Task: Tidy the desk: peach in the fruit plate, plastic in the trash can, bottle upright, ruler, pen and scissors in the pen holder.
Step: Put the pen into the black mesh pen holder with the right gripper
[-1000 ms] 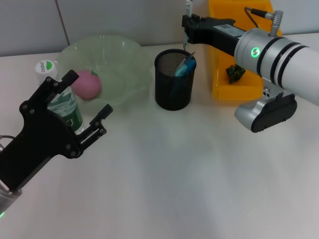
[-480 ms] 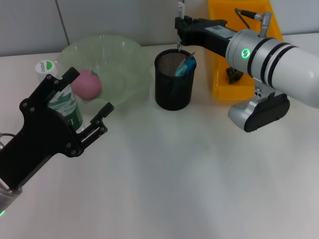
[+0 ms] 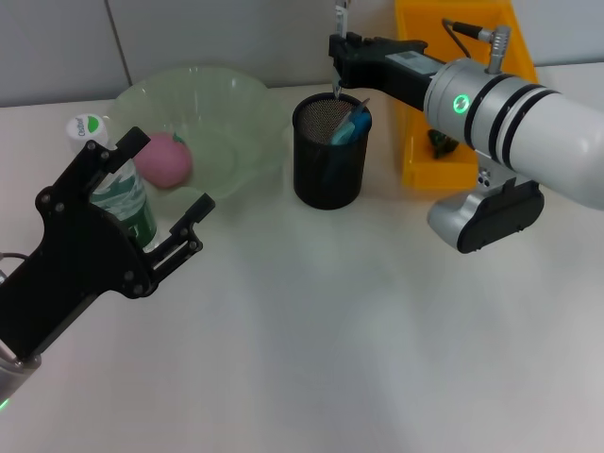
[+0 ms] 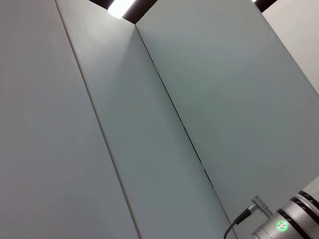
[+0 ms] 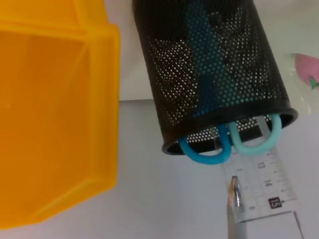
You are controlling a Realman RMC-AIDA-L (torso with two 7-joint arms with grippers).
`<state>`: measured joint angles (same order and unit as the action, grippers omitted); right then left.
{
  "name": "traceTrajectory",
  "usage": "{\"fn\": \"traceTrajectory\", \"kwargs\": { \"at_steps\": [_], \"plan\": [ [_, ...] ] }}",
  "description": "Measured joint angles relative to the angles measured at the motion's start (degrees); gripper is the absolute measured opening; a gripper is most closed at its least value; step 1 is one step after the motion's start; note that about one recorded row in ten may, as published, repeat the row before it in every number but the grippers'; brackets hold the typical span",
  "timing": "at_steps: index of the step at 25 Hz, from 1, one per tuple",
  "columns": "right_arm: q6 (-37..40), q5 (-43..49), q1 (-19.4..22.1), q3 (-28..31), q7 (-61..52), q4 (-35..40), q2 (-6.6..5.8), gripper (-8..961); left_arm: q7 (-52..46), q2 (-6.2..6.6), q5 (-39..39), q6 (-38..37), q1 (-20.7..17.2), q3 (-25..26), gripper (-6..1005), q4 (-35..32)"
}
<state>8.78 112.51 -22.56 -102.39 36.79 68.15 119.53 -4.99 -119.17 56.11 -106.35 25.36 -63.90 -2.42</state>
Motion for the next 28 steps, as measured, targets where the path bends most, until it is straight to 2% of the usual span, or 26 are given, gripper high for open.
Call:
{"fn": "traceTrajectory", "kwargs": {
  "at_steps": [11, 17, 28],
  "plan": [
    [-0.88, -0.1, -0.95, -0.68, -0.69, -1.17, 0.13, 123, 1.43, 0.0, 0.05, -0.26, -0.2, 0.0, 753, 0.14],
    [-4.42, -0.1, -0.92, -2.76, -1.45, -1.47, 0.35, 124, 1.46, -0.01, 0.05, -0.37, -0.34, 0.0, 753, 0.14],
    [-6.92, -0.1, -0.19, -5.14, -3.17, -1.52, 0.33, 284, 1.48, 0.0, 0.05, -0.88, -0.5, 0.0, 753, 0.14]
  ]
}}
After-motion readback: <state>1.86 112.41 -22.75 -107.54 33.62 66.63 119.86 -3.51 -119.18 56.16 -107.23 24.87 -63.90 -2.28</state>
